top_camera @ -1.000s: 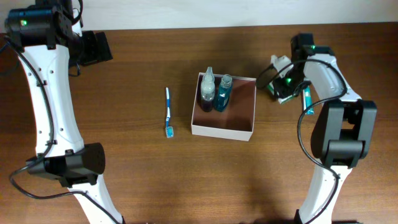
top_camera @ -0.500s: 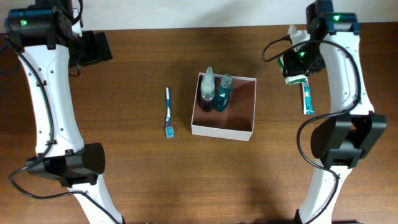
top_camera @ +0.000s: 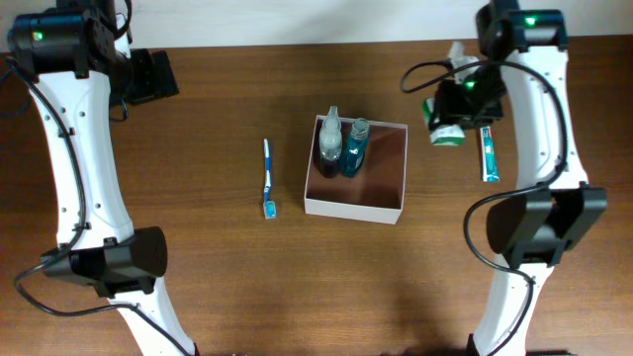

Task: Pack container
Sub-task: 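Lift the soap bar box and carry it left over the pink box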

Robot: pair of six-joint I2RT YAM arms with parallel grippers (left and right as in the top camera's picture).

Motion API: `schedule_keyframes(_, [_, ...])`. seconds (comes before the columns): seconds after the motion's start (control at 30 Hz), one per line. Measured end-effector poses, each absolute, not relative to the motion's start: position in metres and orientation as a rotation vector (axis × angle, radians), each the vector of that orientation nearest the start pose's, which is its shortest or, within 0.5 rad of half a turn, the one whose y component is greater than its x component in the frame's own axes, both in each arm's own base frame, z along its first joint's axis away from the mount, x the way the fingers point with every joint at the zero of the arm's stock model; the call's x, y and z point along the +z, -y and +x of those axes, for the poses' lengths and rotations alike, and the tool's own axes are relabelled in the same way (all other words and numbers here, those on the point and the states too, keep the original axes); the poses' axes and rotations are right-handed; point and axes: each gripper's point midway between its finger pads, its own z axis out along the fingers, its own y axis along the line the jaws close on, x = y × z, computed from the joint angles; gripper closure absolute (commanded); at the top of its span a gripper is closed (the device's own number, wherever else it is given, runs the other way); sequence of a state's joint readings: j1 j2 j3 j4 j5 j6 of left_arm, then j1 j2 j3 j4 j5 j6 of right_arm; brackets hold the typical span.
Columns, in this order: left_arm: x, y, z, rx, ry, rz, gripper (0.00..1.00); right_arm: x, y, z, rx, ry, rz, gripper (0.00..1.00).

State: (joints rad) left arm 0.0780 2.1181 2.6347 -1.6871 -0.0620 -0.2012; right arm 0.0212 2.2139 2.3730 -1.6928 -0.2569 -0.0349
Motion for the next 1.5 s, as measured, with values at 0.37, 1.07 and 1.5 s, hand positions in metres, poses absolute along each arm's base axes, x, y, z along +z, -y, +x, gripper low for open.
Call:
schedule_keyframes(0.37, [0.286,-0.045,0.434,0.051,-2.709,-0.398,0.01,0.183,-0.117,0.414,0.407,-3.084,-0.077,0.57])
schedule_keyframes(1.07, [0.286,-0.045,0.434,0.051,-2.709,-0.398,0.01,0.179,-0.129,0.419,0.166,-3.048,0.251,0.54])
schedule_keyframes(1.5, [0.286,-0.045,0.434,0.051,-2.709,-0.398,0.01,0.179,-0.118,0.43,0.05,-2.987,0.293,0.53])
